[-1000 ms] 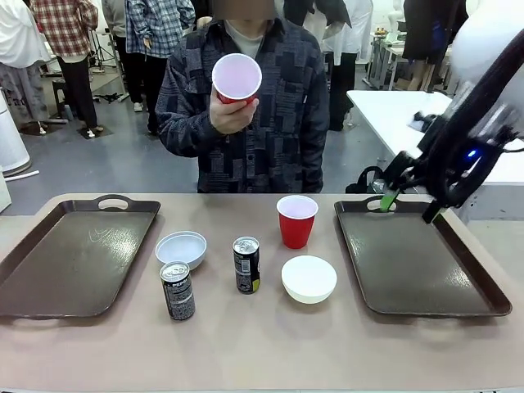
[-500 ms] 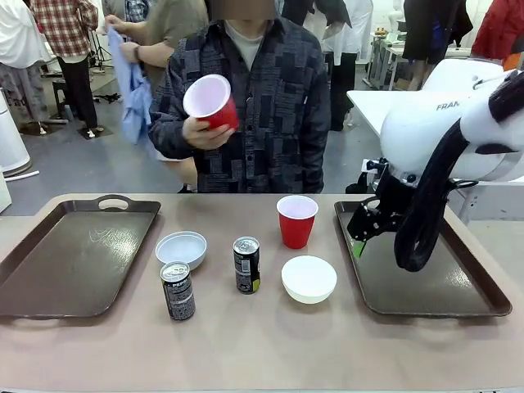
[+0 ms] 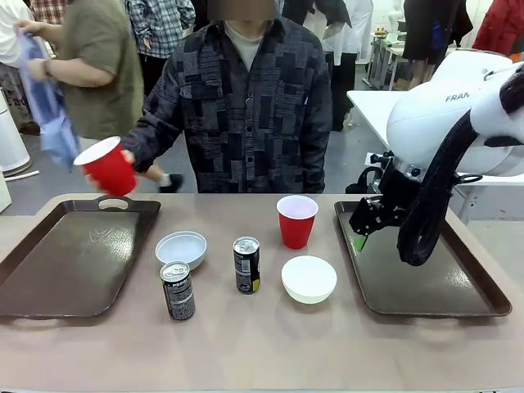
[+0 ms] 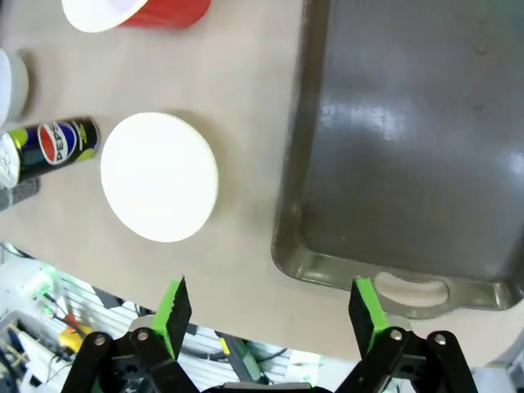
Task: Prepare tableware on both trays.
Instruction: Pick up a Picnic Bowl from the table and place it on a Handle tray.
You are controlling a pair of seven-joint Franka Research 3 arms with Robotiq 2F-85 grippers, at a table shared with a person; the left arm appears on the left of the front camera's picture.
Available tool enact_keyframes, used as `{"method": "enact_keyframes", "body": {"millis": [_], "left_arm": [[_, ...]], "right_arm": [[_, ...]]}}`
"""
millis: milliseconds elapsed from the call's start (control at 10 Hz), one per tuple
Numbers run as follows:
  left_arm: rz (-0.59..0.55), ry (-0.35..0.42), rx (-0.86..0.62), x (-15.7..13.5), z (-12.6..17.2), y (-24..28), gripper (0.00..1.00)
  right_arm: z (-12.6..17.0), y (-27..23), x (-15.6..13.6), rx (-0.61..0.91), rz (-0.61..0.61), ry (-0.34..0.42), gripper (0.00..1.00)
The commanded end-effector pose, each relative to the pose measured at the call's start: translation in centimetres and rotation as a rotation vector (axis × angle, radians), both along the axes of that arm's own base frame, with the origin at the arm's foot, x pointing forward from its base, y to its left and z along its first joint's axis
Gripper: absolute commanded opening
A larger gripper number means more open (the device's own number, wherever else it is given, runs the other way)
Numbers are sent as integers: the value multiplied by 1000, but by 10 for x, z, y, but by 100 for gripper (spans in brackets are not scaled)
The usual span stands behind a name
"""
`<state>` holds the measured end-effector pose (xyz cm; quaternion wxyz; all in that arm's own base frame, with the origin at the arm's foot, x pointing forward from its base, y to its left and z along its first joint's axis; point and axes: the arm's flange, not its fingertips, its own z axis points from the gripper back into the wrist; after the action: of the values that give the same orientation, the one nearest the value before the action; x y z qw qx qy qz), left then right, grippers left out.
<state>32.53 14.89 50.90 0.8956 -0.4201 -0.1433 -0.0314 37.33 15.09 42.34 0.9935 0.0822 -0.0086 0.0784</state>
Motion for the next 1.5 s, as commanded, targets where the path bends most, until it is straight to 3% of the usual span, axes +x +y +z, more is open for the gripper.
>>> {"method": "enact_keyframes", "body": {"millis": [0, 300, 600, 700, 800, 900, 1100, 1200, 1300, 1400], "left_arm": [[7, 1, -16, -1, 1, 0, 100], [7, 1, -16, -1, 1, 0, 100], [7, 1, -16, -1, 1, 0, 100], [7, 1, -16, -1, 1, 0, 100], [7, 1, -16, -1, 1, 0, 100], [7, 1, -16, -1, 1, 0, 100], [7, 1, -16, -1, 1, 0, 100], [7, 1, -16, -1, 1, 0, 100], [7, 1, -16, -1, 1, 0, 100], [7, 1, -16, -1, 1, 0, 100]], "right_arm": [[-19, 48, 5, -76, -6, -86, 100], [-69, 94, 23, -191, -55, -136, 100], [-102, 100, 32, -197, -58, -89, 100], [-105, 98, 31, -179, -27, -81, 43], [-104, 97, 32, -171, -24, -79, 42], [-103, 98, 32, -159, -26, -80, 0], [-102, 97, 32, -153, -26, -81, 0], [-101, 97, 32, -151, -27, -79, 14], [-101, 96, 32, -150, -25, -74, 4], [-100, 94, 33, -148, -30, -73, 0]]}}
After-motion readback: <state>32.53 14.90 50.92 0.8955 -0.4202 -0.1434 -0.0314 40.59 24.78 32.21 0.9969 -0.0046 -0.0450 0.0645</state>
